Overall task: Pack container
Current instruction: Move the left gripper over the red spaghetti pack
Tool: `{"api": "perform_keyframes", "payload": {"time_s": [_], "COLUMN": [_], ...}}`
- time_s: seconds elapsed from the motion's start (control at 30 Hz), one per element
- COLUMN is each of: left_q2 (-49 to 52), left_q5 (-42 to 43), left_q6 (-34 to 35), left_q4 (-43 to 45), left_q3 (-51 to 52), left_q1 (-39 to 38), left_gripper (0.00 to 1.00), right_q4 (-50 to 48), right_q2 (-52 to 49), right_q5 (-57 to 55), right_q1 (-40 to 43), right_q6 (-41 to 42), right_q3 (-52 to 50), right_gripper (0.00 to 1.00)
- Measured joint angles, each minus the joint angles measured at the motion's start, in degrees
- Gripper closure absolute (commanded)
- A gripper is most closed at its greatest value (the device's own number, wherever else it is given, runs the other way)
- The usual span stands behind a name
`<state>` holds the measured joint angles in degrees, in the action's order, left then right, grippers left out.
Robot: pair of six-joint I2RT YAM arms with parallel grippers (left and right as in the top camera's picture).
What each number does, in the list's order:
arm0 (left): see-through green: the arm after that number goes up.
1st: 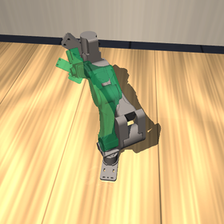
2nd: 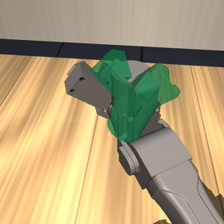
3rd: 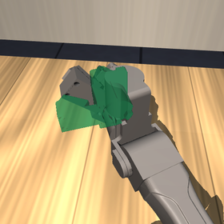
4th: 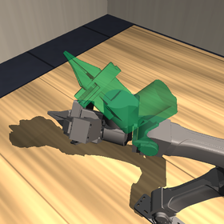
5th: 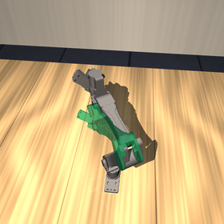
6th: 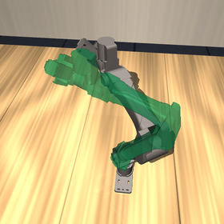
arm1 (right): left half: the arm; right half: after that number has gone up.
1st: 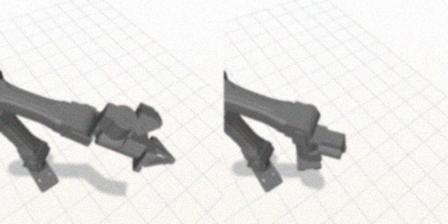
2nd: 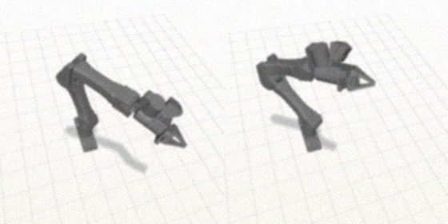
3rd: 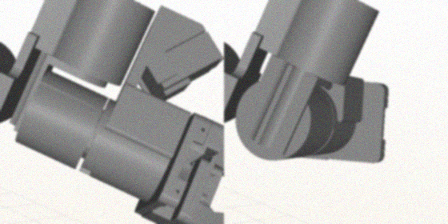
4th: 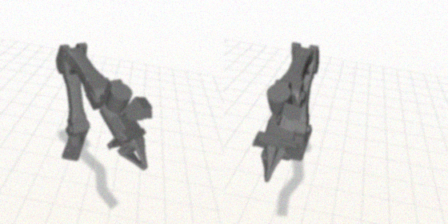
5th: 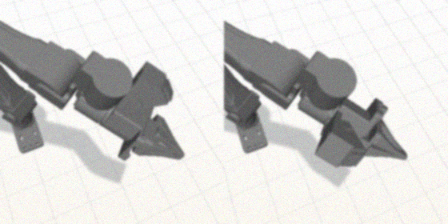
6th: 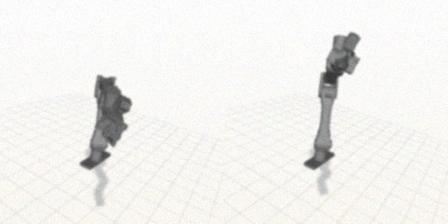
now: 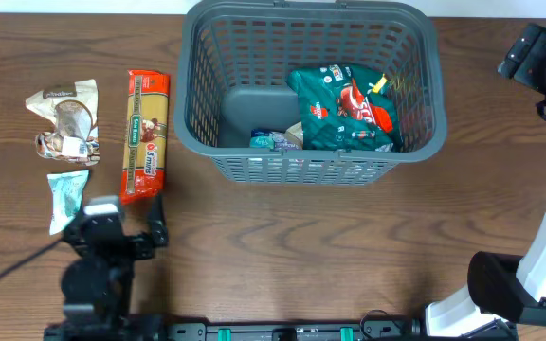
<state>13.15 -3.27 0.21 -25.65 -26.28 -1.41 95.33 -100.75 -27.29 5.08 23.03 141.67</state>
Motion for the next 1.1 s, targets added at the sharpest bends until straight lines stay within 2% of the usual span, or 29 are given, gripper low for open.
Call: {"api": "perform_keyframes", "payload": {"time_s": [0.23, 0.4, 0.73, 1.1], "left_q2": [24.72, 40.17, 49.59, 67.84], "left_q5": [-4.70, -5.11, -4.57, 10.99], "left_q6": [0.24, 0.00, -0.02, -0.11], "left_q4": [-15.78, -19.58, -18.62, -20.68], "left_q3": [-23.47, -35.78, -44.68, -46.36], "left_q1": [0.00, 0.00, 1.66, 10.97], "left_gripper": [0.01, 0.01, 0.01, 0.01], "right_q4": [-0.02, -0.04, -0.02, -0.02], "right_q2": [0.00, 0.00, 0.00, 0.00], "right_q5": [-0.20, -0.20, -0.22, -0.22], "right_q1": [0.00, 0.00, 0.00, 0.00], "right_q6": [0.02, 0.02, 0.02, 0.02], "right_q3": [0.00, 0.00, 0.00, 0.00], "right_gripper": [0.01, 0.01, 0.01, 0.01]}}
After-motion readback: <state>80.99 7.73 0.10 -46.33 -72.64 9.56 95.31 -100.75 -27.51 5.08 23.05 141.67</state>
